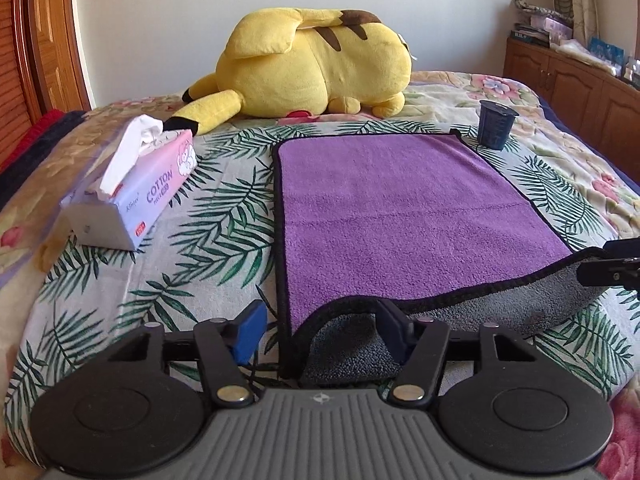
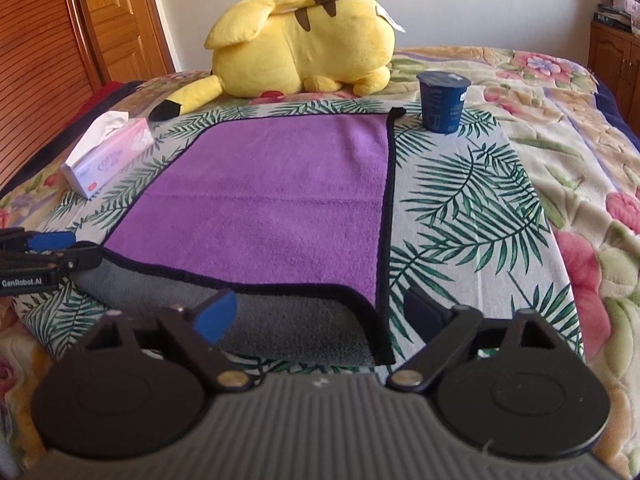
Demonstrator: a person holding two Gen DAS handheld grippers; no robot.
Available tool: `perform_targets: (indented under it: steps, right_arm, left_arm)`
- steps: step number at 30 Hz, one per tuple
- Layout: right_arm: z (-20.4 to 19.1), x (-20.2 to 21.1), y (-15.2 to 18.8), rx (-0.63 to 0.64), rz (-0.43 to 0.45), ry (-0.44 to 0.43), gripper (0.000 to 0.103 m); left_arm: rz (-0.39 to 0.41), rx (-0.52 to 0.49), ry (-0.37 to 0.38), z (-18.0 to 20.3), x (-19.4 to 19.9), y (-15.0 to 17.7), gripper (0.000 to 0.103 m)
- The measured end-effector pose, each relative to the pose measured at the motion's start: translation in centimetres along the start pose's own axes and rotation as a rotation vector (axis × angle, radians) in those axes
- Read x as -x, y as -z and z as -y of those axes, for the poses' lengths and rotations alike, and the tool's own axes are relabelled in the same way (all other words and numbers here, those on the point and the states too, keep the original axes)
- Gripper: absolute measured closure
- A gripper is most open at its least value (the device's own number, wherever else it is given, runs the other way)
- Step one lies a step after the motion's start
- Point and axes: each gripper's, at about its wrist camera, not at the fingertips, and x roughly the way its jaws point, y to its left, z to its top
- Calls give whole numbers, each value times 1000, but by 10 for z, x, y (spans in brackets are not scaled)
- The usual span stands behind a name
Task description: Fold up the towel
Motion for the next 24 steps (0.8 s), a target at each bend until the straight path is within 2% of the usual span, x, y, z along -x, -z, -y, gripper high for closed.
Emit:
perform_targets:
  steps: [3,7,12,17,20,24]
  right_arm:
    - [2,-1,1,-6,-10,-6,16]
    - [7,-2,1,-19,-21,-16,19]
    - [10,-2,0,-34,-32,-37,27]
    - [11,-2,0,-26,-41,-50,39]
    - [12,-3,-1,-21,-55,-52,41]
    - [14,-3,-2,-15,-63,-54,45]
  left_arm:
    - [-6,2,11,0,0,1,74]
    - [-4,3,23,2,1,2,82]
    - [-8,-4,21,2,0,3,86]
    - [-13,5,21,0,-1,5,93]
    - [-15,4,18,1,-1,6,102]
    - [-20,9,24,-1,-1,9,103]
